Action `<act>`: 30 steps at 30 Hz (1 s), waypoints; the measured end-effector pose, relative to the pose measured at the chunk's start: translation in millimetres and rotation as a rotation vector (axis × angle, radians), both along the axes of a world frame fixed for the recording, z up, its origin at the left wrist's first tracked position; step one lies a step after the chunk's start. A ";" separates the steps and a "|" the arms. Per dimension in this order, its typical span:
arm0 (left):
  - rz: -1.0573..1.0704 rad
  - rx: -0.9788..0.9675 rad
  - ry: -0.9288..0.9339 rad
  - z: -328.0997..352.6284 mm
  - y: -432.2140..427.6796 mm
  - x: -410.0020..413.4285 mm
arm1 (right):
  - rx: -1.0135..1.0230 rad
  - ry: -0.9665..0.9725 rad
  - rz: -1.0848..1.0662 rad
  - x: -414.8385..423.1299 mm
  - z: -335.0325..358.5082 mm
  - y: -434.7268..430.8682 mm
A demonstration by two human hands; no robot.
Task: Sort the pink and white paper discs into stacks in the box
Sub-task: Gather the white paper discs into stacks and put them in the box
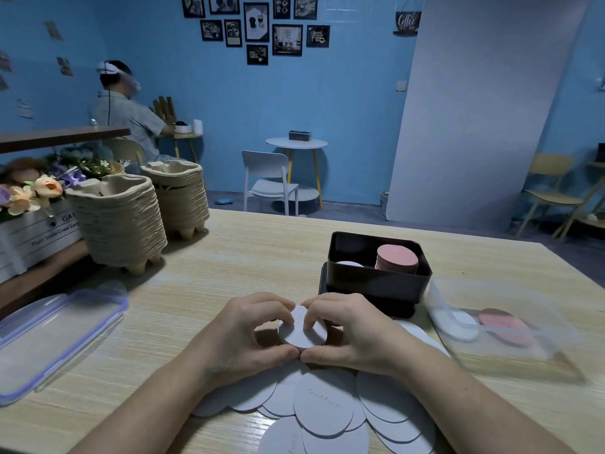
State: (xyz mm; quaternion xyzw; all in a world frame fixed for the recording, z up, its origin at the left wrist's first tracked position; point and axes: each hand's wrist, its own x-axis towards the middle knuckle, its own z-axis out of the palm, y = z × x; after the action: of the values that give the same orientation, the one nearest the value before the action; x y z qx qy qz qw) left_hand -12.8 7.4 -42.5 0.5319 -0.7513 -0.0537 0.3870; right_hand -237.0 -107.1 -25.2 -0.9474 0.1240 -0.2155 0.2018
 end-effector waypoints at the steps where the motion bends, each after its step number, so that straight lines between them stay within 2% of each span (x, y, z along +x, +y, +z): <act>1: -0.001 0.000 -0.005 -0.7 -0.4 -0.4 | -0.019 0.009 -0.003 0.3 0.2 -0.2; 10: -0.007 -0.004 -0.012 1.9 -0.5 -1.7 | -0.073 0.043 -0.015 2.8 8.2 2.2; 19: -0.050 0.020 -0.044 8.3 -5.3 -0.7 | -0.041 0.113 -0.042 4.3 22.8 1.5; 25: -0.095 -0.052 -0.026 27.6 -18.6 -2.8 | -0.080 0.028 -0.072 -12.9 51.5 -4.3; 30: 0.033 -0.076 -0.020 27.9 -29.0 -5.8 | -0.107 0.000 -0.202 -34.3 88.1 -26.0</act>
State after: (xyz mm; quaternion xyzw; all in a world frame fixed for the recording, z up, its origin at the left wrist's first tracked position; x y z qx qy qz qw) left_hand -18.5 -21.6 -14.6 0.5294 -0.7479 -0.0133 0.4003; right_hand -271.3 -133.1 62.9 -0.9393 0.2074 -0.2412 0.1283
